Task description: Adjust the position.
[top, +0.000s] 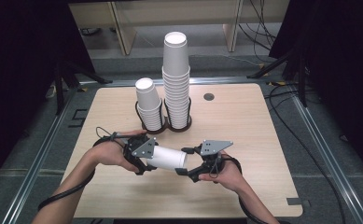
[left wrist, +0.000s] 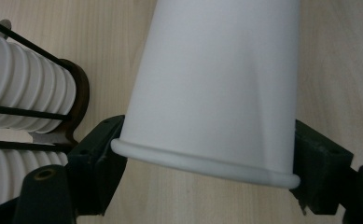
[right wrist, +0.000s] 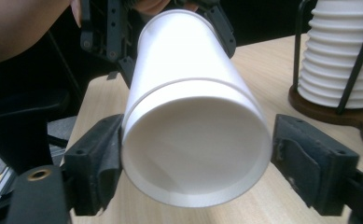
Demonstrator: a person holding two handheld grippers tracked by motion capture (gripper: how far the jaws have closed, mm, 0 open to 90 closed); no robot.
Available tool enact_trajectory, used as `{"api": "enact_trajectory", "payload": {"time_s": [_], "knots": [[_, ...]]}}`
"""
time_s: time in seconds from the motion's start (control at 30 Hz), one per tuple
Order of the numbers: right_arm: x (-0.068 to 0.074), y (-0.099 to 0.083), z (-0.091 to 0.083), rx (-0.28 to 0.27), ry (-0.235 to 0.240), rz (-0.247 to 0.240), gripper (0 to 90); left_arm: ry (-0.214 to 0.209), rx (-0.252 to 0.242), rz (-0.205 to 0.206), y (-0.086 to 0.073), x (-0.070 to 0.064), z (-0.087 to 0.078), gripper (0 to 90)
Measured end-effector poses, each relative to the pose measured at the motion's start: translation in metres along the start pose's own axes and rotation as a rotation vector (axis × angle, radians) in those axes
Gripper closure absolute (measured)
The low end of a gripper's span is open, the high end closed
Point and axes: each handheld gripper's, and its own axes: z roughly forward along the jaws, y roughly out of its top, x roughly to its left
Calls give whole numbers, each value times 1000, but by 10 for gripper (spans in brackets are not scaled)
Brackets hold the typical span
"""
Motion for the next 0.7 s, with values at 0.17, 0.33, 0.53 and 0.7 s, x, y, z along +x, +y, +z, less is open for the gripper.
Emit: {"api": "enact_trajectory", "payload": {"time_s": [0.17, 0.33, 0.53, 0.7], "knots": [[1, 3, -1, 38, -7, -23, 156, -8, 78, 48, 5, 1, -2, 214], [2, 9, 0, 61, -11, -42, 157, -17, 147, 72, 13, 2, -5, 215], [5, 12, 1, 83, -39, -54, 158, -34, 232, 71, 18, 4, -3, 214], [8, 18, 4, 121, -71, -78, 174, -47, 282, 57, 23, 5, -1, 215]]}}
